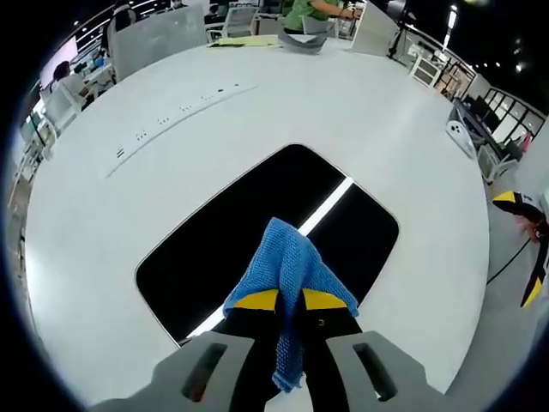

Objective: Wipe the mirror surface with the cleaning cloth until all visible marks leave the cleaned area.

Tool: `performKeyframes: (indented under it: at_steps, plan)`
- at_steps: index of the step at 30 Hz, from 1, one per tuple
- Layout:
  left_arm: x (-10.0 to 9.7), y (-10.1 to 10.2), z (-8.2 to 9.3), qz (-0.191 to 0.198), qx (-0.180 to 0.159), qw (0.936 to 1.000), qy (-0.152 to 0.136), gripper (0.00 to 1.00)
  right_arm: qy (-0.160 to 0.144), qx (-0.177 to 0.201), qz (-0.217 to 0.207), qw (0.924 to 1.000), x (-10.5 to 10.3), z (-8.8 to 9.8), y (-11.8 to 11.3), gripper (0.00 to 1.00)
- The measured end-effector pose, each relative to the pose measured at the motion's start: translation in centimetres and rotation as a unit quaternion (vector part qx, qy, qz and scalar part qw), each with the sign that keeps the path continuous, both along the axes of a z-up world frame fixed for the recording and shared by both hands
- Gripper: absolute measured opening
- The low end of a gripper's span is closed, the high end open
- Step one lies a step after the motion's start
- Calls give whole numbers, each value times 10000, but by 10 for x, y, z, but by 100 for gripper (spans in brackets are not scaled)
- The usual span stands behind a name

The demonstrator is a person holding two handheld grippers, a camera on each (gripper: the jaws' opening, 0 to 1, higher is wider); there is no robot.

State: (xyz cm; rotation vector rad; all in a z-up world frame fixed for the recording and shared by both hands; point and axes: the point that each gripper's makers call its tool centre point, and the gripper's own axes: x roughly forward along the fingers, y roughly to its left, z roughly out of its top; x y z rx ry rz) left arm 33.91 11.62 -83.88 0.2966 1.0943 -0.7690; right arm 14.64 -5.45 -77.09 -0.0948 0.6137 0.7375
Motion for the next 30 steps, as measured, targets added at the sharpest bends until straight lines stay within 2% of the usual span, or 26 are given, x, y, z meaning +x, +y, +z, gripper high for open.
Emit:
performKeyframes:
  at_steps: [30]
  plan:
    - [23,2,-1,13,17,10000,-60,7,43,-3,-76,10000,7,-5,-4,99]
